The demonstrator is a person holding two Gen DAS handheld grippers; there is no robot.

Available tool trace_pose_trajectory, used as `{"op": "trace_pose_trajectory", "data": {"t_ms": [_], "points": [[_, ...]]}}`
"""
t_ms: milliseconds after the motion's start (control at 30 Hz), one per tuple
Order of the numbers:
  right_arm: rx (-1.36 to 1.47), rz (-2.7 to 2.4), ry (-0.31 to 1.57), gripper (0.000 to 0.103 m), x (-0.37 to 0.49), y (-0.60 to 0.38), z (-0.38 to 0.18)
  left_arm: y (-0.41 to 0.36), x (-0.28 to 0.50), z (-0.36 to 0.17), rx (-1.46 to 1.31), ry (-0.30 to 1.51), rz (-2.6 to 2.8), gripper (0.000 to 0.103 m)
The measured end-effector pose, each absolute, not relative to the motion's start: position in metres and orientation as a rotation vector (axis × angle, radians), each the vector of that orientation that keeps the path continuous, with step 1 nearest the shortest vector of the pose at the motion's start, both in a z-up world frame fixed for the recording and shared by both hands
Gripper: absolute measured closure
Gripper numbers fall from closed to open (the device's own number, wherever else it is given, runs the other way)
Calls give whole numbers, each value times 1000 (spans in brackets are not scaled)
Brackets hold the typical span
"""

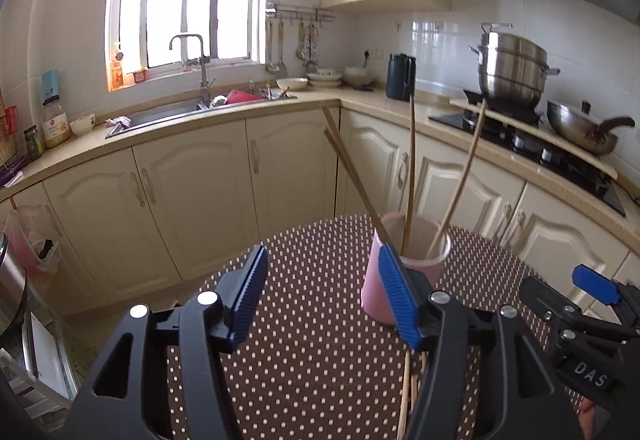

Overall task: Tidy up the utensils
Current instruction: 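Close the right gripper on a chopstick in the pile while the left gripper approaches the pile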

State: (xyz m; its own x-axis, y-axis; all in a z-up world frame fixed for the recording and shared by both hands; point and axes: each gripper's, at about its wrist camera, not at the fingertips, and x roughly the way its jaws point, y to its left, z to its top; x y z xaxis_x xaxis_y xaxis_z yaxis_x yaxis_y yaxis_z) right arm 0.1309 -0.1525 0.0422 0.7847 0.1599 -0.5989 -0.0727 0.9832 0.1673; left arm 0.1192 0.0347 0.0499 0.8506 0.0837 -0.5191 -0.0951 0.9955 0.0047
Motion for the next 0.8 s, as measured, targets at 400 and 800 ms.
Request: {"op": "trace_pose_trajectory", "data": {"t_ms": [400,800], "points": [[98,84,845,19,123,-147,-27,35,108,-6,9,697,58,44],[59,78,961,19,103,-132,-73,38,93,-47,17,816,10,44]]}}
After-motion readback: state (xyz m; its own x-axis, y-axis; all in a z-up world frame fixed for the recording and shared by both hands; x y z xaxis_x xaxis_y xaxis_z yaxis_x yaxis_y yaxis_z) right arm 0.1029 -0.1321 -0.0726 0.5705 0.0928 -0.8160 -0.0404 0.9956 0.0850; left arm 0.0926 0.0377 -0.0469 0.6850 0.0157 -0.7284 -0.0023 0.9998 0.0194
